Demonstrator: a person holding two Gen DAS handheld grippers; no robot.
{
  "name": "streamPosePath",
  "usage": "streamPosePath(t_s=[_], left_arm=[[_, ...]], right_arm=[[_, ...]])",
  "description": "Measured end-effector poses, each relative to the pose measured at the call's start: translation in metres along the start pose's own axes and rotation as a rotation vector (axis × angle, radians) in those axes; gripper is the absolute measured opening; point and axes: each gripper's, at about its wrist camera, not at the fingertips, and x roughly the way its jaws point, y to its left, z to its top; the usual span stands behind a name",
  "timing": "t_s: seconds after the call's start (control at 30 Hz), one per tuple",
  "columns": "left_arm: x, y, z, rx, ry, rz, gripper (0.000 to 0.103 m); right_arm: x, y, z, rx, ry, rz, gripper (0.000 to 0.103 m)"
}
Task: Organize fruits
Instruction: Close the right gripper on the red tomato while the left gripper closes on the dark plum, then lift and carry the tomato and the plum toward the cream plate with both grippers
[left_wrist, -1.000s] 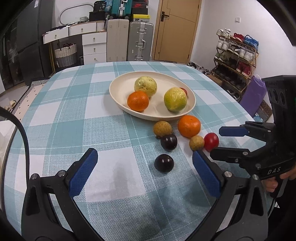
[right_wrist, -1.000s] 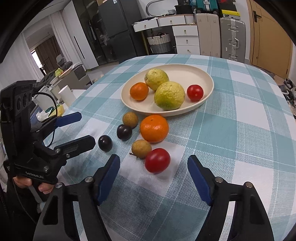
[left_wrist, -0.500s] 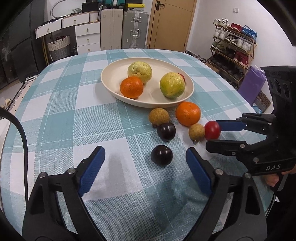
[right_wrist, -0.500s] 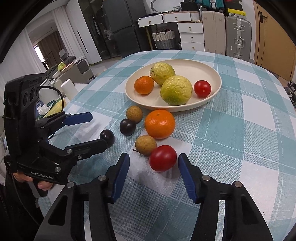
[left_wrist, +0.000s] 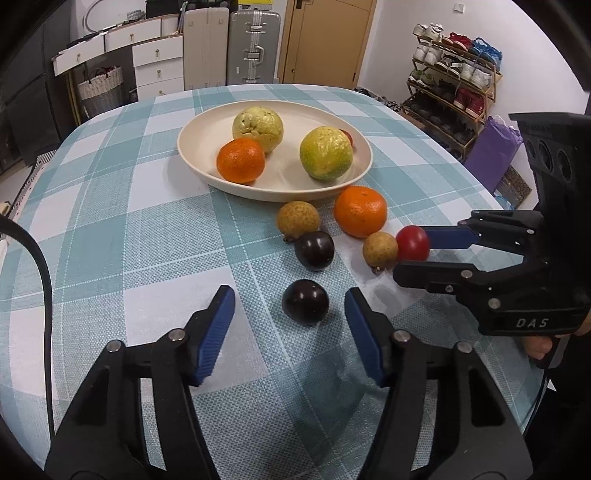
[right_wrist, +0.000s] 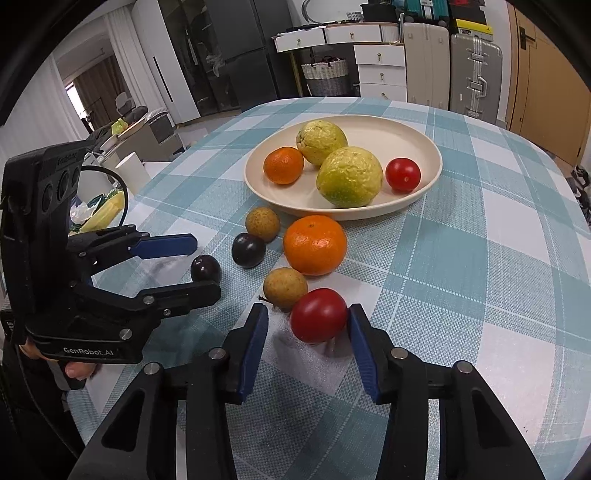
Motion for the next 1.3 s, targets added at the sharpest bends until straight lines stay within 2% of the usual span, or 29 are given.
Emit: streamPosePath(t_s=[0.17, 0.23, 0.3, 0.37, 0.4, 0.47, 0.6, 0.7, 1.07, 1.3], left_arm=[[0.001, -0.003, 0.001, 0.009, 0.001, -0.017, 0.042], [0.001, -0.002, 0.002, 0.005, 0.001, -0.027, 0.042], [0.001, -0.001, 0.002, 0.007, 0.002, -0.038, 0.035], [0.001, 0.0, 0.002, 0.01, 0.005, -0.047, 0.031], [0.0, 0.0, 0.002, 0.007, 0.007, -0.059, 0.026], [0.0, 0.001, 0.003, 0.008, 0.014, -0.076, 0.023], [0.0, 0.0, 0.002, 0.01, 0.014, -0.075, 0.023], [-0.001, 0.0, 0.002, 0.007, 0.011, -0.076, 0.023], [-0.006, 0.001, 0.003, -0.007, -0.015, -0.09, 0.023], [-0.013, 0.002, 0.008, -0.012, -0.049, -0.077, 0.023]], right_arm=[[0.001, 0.001, 0.001, -0.01, -0.001, -0.006, 0.042], [0.002, 0.002, 0.001, -0.016, -0.002, -0.01, 0.041], [0.001, 0.001, 0.0, -0.014, -0.003, -0.006, 0.041], [0.001, 0.001, 0.0, -0.013, -0.005, -0.003, 0.041], [0.001, 0.002, 0.0, -0.014, -0.005, 0.0, 0.04], [0.001, 0.001, 0.001, -0.009, -0.005, 0.005, 0.04], [0.001, 0.003, -0.001, -0.013, -0.008, 0.012, 0.038], [0.0, 0.0, -0.002, 0.004, -0.011, 0.029, 0.03], [-0.008, -0.005, -0.005, 0.028, -0.036, 0.042, 0.029], [-0.021, -0.008, 0.0, 0.048, -0.092, 0.035, 0.029]])
